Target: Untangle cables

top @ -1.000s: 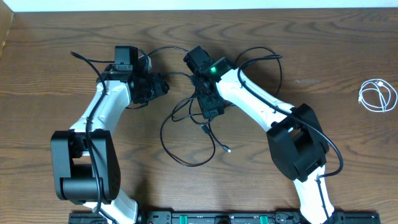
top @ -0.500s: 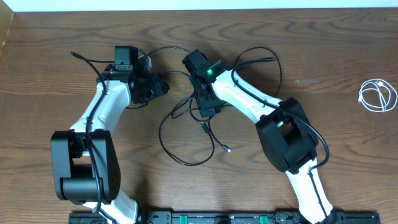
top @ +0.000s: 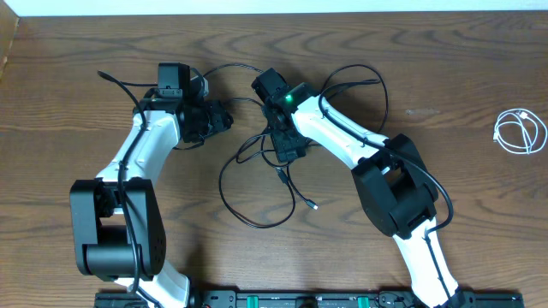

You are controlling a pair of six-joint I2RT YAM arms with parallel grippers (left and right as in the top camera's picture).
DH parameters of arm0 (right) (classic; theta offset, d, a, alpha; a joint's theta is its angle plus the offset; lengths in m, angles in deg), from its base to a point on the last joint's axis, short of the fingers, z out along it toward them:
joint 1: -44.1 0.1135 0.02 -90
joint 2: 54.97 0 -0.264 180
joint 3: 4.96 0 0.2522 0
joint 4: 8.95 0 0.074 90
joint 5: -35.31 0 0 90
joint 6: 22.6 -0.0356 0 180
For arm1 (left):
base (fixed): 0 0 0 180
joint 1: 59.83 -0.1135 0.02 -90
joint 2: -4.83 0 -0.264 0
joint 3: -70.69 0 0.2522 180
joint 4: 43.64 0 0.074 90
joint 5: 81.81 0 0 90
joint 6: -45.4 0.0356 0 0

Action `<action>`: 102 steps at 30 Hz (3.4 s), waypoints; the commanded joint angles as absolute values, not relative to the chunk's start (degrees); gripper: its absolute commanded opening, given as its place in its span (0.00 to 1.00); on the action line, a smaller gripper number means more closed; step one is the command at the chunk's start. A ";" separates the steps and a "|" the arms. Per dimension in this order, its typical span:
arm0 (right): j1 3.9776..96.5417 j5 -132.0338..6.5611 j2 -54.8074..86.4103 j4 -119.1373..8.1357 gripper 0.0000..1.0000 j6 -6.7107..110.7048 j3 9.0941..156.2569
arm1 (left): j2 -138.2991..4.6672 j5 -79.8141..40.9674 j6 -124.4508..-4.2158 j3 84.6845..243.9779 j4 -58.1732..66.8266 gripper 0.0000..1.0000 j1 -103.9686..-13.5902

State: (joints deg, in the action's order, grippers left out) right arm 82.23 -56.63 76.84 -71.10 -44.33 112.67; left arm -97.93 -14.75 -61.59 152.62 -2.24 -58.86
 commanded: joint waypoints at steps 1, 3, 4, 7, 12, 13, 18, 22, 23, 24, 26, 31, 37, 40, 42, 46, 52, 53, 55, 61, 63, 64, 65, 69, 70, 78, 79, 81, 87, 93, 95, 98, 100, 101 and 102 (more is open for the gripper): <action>82.09 -55.01 80.53 -72.28 0.99 -44.81 111.73 | -98.48 -14.22 -62.33 152.75 -2.15 0.54 -58.72; 82.25 -54.99 80.53 -72.52 0.99 -44.81 111.73 | -98.48 -14.22 -62.33 152.75 -2.13 0.54 -58.72; 82.36 -54.88 80.53 -72.76 0.99 -44.81 111.73 | -98.48 -14.22 -62.33 152.75 -2.13 0.54 -58.72; 82.58 -53.61 80.53 -74.26 0.99 -44.83 111.73 | -98.48 -14.22 -62.33 152.75 -2.13 0.54 -58.72; 82.66 -53.57 80.53 -74.99 0.99 -44.79 111.73 | -98.48 -14.22 -62.33 152.75 -2.13 0.54 -58.72; 82.66 -53.57 80.53 -74.99 0.99 -44.76 111.73 | -98.48 -14.22 -62.33 152.75 -2.13 0.54 -58.72; 82.79 -53.76 80.53 -74.81 0.48 -44.79 111.73 | -98.48 -14.22 -62.33 152.75 -2.13 0.54 -58.72; 82.82 -53.76 80.53 -74.81 0.27 -44.79 111.73 | -98.48 -14.22 -62.33 152.75 -2.13 0.54 -58.72; 82.82 -53.76 80.53 -74.81 0.25 -44.79 111.73 | -98.48 -14.22 -62.31 152.75 -2.13 0.54 -58.72; 82.82 -53.76 80.53 -74.83 0.21 -44.79 111.73 | -98.48 -14.22 -62.33 152.75 -2.13 0.54 -58.72; 82.82 -53.74 80.53 -74.83 0.11 -44.79 111.73 | -98.48 -14.22 -62.33 152.75 -2.13 0.54 -58.72; 82.75 -53.52 80.53 -75.62 0.01 -44.79 111.73 | -98.48 -14.22 -62.33 152.75 -2.13 0.54 -58.72; 82.71 -49.22 79.33 -79.69 0.01 -36.52 111.89 | -98.48 -14.22 -62.33 152.75 -2.13 0.54 -58.72; 82.66 -45.92 76.47 -79.20 0.01 -31.61 112.02 | -98.48 -14.22 -62.33 152.75 -2.15 0.54 -58.72; 82.66 -44.32 73.71 -77.13 0.01 -24.24 112.04 | -98.48 -14.22 -62.33 152.75 -2.15 0.54 -58.72; 83.47 -45.00 68.64 -70.02 0.01 -3.93 112.04 | -98.48 -14.22 -62.33 152.75 -2.15 0.54 -58.72; 84.37 -46.18 62.06 -67.88 0.01 5.18 112.04 | -98.48 -14.24 -62.36 152.75 -2.15 0.55 -58.72; 84.37 -46.18 61.03 -67.86 0.01 6.08 112.04 | -98.48 -14.22 -62.46 152.75 -2.15 0.55 -58.72; 84.39 -46.22 59.55 -67.88 0.01 7.08 112.04 | -98.48 -14.24 -62.53 152.75 -2.15 0.55 -58.72; 84.37 -46.27 55.79 -69.02 0.01 8.83 112.04 | -98.48 -14.24 -62.75 152.75 -2.15 0.55 -58.72; 84.39 -46.27 54.98 -68.95 0.01 11.78 112.04 | -98.48 -14.27 -62.77 152.75 -2.15 0.55 -58.72; 84.39 -46.57 54.43 -68.93 0.01 13.14 112.04 | -98.48 -14.24 -62.77 152.75 -2.15 0.55 -58.72; 84.39 -47.51 54.19 -68.84 0.01 14.03 112.04 | -98.48 -14.24 -62.79 152.75 -2.15 0.55 -58.72; 84.19 -57.06 52.69 -65.35 0.01 24.96 112.04 | -98.48 -14.29 -62.97 152.75 -2.15 0.56 -58.72; 84.15 -58.81 52.38 -64.43 0.01 27.06 112.04 | -98.48 -14.55 -62.95 152.75 -2.15 0.56 -58.72; 84.06 -61.33 51.09 -62.16 0.01 30.34 112.04 | -98.48 -23.99 -61.94 152.75 -4.19 0.70 -58.72; 84.04 -61.30 51.09 -62.20 0.01 30.45 112.04 | -98.48 -25.94 -61.26 152.75 -4.58 0.70 -58.72; 83.86 -61.35 51.09 -62.35 0.01 30.93 112.04 | -98.48 -30.46 -59.65 152.75 -5.26 0.71 -58.77; 83.76 -65.33 51.09 -61.89 0.01 34.97 112.04 | -98.48 -37.28 -57.74 152.75 -6.04 0.71 -58.77; 82.14 -73.09 50.59 -60.76 0.01 36.43 112.04 | -98.48 -37.91 -57.13 152.75 -6.07 0.71 -58.77; 81.24 -76.71 50.54 -59.99 0.01 36.43 112.04 | -98.48 -37.94 -57.13 152.75 -6.07 0.71 -58.77; 79.69 -83.14 50.54 -58.35 0.01 36.43 112.04 | -98.48 -40.01 -57.11 152.75 -6.07 0.72 -58.77; 78.55 -85.57 50.54 -57.70 0.01 36.41 112.04 | -98.48 -41.52 -57.11 152.75 -6.24 0.71 -58.77; 77.92 -86.66 50.54 -57.50 0.01 36.41 112.04 | -98.48 -41.78 -57.11 152.75 -6.26 0.71 -58.77; 77.40 -87.71 50.54 -57.37 0.01 36.41 112.04 | -98.48 -41.85 -57.13 152.75 -6.26 0.71 -58.77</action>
State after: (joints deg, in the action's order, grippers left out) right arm 78.84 -80.71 52.44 -57.89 35.19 111.69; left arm -97.93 -39.05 -58.07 152.62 -6.15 -58.86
